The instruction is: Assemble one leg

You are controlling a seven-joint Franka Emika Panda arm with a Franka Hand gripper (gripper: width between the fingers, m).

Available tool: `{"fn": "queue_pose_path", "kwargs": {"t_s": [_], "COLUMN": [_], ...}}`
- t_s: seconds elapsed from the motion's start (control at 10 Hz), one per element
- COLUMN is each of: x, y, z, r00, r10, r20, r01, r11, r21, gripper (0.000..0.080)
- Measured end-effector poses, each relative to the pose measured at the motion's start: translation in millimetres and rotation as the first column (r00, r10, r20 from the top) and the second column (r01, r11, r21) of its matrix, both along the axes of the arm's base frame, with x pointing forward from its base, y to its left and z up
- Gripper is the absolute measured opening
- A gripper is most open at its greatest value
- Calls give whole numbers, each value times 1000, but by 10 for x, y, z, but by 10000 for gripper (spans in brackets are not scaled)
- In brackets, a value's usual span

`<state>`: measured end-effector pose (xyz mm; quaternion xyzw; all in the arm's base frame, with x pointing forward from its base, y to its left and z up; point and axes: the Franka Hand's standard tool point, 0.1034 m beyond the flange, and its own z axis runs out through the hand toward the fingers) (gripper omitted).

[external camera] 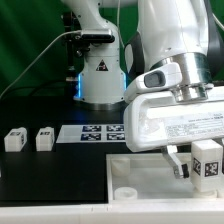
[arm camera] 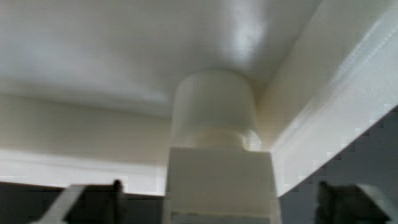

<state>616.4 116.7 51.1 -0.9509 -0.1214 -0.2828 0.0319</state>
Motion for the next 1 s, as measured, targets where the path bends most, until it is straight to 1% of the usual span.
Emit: {"fn": "queue_pose_path", "kwargs": {"t_s": [0.1,0.2,0.4,0.8,0.9,1.0], "x": [0,0,0,2,4,2], "y": [0,0,0,-1,-11,-38], "z": [0,0,0,10,117,263], "r00": [1000,1000,1000,1000,1000,1000], "r10": [2,5,10,14,16,22], "r20": [0,1,1,3,2,-5], "r01": [-2,-5,-10,-14,-16,-22], "r11": [1000,1000,1000,1000,1000,1000], "r21": [-1,-3,-6,-9,-13,-21], "gripper": [621,621,647,649,649,649]}}
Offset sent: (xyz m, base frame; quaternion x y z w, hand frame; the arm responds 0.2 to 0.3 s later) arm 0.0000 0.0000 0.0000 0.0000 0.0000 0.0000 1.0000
